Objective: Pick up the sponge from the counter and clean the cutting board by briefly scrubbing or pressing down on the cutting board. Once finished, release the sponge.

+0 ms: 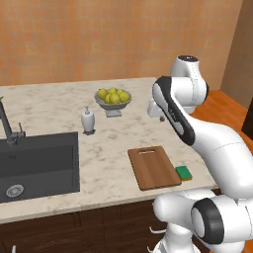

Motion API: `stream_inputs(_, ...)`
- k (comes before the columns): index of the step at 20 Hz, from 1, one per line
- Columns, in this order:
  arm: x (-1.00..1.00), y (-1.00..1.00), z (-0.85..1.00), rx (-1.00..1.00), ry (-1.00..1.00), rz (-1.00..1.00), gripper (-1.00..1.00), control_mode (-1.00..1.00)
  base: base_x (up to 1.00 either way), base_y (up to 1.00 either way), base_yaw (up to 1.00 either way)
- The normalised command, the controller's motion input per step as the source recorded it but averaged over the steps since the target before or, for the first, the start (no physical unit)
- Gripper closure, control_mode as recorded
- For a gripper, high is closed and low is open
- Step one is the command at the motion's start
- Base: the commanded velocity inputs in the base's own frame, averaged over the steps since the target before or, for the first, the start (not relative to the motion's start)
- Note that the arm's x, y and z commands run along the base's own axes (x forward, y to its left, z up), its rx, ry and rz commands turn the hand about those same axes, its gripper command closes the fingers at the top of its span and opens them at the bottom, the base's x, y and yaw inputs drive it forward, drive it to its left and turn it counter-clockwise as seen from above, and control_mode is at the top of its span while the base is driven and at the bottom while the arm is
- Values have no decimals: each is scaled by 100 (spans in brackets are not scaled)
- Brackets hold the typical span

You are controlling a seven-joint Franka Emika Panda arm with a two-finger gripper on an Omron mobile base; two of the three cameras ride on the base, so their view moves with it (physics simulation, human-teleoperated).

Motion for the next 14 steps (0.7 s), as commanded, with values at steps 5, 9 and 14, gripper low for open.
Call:
stream_inputs(5, -13, -31, -18, 0, 0, 0, -100, -100, 0, 0, 0)
stream_inputs(9, -15, -49, -37, 0, 0, 0, -100, -100, 0, 0, 0)
stream_inputs(14, -5, -32, -44, 0, 0, 0, -100, -100, 0, 0, 0)
